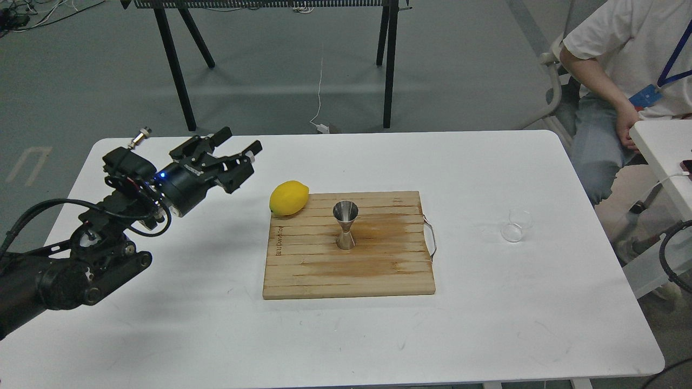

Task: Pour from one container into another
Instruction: 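Open the left gripper and withdraw it from the jigger, then move the right gripper toward the clear glass cup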

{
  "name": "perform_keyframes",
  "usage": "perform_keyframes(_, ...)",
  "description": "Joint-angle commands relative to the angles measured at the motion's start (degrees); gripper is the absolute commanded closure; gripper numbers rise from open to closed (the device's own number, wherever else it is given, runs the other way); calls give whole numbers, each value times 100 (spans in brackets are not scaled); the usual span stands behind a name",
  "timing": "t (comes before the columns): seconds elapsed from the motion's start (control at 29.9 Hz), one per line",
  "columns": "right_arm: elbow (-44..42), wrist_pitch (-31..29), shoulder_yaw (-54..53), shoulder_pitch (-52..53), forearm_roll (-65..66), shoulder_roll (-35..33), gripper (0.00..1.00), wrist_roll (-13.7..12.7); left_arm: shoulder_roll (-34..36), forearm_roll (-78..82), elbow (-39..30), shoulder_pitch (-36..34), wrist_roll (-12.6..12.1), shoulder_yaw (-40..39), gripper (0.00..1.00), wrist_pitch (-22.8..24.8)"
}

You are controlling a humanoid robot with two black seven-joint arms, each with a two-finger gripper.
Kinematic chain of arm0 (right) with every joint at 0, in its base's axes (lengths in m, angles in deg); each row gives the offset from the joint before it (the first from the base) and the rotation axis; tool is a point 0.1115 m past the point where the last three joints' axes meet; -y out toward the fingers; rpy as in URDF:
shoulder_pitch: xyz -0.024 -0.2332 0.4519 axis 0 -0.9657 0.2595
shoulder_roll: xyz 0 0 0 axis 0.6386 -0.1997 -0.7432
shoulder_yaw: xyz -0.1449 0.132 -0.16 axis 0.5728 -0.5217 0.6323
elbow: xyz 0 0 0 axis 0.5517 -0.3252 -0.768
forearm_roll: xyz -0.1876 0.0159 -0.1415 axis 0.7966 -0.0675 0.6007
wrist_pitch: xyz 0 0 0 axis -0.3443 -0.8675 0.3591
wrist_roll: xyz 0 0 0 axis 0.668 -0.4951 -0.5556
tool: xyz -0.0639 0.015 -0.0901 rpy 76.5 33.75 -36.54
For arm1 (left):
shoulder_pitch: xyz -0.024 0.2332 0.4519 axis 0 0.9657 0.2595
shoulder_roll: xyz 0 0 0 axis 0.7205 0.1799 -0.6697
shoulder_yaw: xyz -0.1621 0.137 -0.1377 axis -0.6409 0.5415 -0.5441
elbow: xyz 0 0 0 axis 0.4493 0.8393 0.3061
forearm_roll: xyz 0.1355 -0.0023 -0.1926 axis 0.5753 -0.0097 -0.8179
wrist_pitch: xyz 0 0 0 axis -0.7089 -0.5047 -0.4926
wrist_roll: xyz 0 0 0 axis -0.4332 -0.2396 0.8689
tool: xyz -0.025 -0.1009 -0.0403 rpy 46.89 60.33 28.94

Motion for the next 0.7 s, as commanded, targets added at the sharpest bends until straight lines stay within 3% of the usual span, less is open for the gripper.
perform_keyframes(0.0,-7,0,92,-54,11,-159,0,-37,-28,-1287,-3,-150,145,-586,20,368)
perform_keyframes(0.07,-7,0,215,-54,11,-230,0,-37,-11,-1972,-3,-291,154,-938,19,771)
perform_keyframes(0.2,-7,0,259,-62,3,-239,0,-37,7,-3746,111,-554,119,-1912,18,2158)
perform_keyframes(0.3,-7,0,277,-62,3,-195,0,-46,-2,-5346,321,-669,101,-2590,10,2925)
perform_keyframes(0.33,2,0,277,-71,-6,-169,0,-55,-11,-5864,409,-678,127,-2696,2,3057)
perform_keyframes(0.37,2,0,268,-97,-15,-151,0,-64,-19,-6348,462,-678,119,-2741,0,3163)
perform_keyframes(0.5,168,0,268,-290,-444,-37,0,-125,-28,-7686,559,-740,93,-2688,0,3514)
perform_keyframes(0.67,1378,0,268,-1167,-1349,-37,0,-529,-247,-8890,1243,-740,-205,-2759,0,4208)
